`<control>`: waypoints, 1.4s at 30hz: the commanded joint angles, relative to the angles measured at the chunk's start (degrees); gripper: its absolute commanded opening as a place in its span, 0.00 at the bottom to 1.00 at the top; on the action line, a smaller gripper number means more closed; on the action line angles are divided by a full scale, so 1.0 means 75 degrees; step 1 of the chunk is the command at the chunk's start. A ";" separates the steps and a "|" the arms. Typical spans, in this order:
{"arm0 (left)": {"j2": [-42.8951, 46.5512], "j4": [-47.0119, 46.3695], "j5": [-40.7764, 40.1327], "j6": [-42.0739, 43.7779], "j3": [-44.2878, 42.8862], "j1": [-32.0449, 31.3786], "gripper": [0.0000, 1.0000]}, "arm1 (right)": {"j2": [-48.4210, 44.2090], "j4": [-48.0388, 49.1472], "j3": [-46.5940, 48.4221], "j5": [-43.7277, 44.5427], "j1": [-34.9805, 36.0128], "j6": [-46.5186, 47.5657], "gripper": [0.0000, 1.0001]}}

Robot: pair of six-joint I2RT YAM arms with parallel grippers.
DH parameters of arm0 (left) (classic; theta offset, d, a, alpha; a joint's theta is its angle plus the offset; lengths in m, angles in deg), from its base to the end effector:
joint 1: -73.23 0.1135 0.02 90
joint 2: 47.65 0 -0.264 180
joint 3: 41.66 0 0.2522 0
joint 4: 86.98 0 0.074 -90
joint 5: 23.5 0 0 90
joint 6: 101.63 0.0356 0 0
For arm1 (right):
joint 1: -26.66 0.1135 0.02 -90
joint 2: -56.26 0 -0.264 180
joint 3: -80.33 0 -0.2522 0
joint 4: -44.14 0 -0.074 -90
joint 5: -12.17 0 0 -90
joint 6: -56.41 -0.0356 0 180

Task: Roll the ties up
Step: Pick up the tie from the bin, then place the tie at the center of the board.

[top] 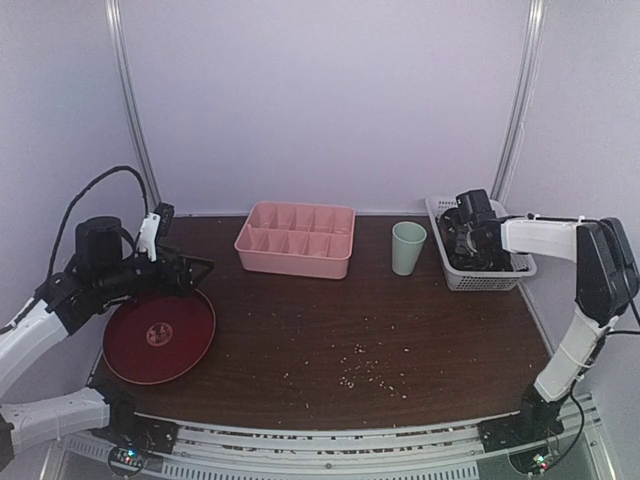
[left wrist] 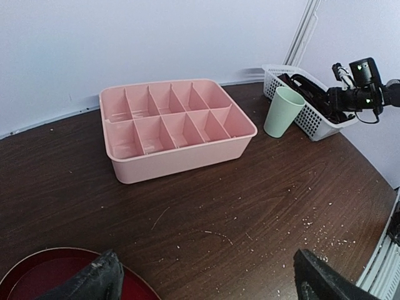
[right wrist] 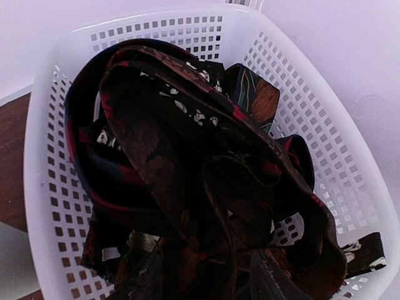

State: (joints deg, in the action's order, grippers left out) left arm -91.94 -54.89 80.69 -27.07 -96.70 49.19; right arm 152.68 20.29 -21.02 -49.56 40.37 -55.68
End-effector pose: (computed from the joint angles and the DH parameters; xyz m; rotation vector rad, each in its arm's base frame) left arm 0.1607 -0.0812 0.3054 0.3176 1.9702 -0.6916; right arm 0.3619 0.0709 0.2289 0.4072 2.1666 -0.2225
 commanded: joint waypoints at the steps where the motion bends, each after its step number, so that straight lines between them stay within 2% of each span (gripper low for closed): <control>1: 0.0097 -0.0034 0.0138 0.0142 0.0119 0.0041 0.96 | 0.0634 0.0368 0.0328 0.0716 -0.0196 -0.0141 0.50; 4: 0.0085 -0.0030 0.0112 0.0189 0.0113 0.0049 0.96 | 0.1093 0.0272 0.0688 0.0776 -0.0308 -0.0172 0.46; 8: 0.0034 -0.0027 0.0168 0.0244 0.0091 0.0048 0.96 | 0.1447 -0.0133 0.1202 0.1044 -0.0329 -0.0204 0.20; 11: 0.0062 -0.0008 0.0130 0.0265 0.0099 0.0048 0.96 | 0.1194 -0.0175 0.1211 0.1376 -0.0317 -0.0247 0.00; 20: 0.0157 0.0003 -0.0103 0.0277 0.0083 0.0057 0.95 | -0.1494 0.1634 -0.0318 0.1616 0.0142 0.0113 0.00; 25: 0.0271 0.0007 -0.0294 0.0271 0.0098 0.0059 0.95 | -0.2863 0.1622 -0.0415 0.1682 0.0618 0.0014 0.00; 31: 0.0416 -0.0064 -0.0311 0.0234 0.0161 0.0051 0.94 | -0.4229 0.0662 0.0551 0.0982 0.1440 0.0164 0.00; 35: 0.0473 -0.0190 -0.0336 0.0132 0.0165 0.0051 0.91 | -0.4825 -0.0187 0.1237 -0.0998 0.1681 -0.0090 0.00; 39: 0.0568 -0.0473 -0.0103 -0.0132 0.0066 0.0041 0.88 | -0.5279 -0.0197 0.1160 -0.3493 0.1876 -0.0789 0.00; 42: 0.0627 -0.0656 0.0142 -0.0202 -0.0062 0.0043 0.85 | -0.5445 -0.0196 0.1219 -0.4277 0.2466 -0.1187 0.00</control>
State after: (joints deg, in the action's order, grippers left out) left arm -88.23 -54.78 79.45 -27.23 -95.92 49.19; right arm 112.38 21.25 -12.59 -65.60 54.43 -59.70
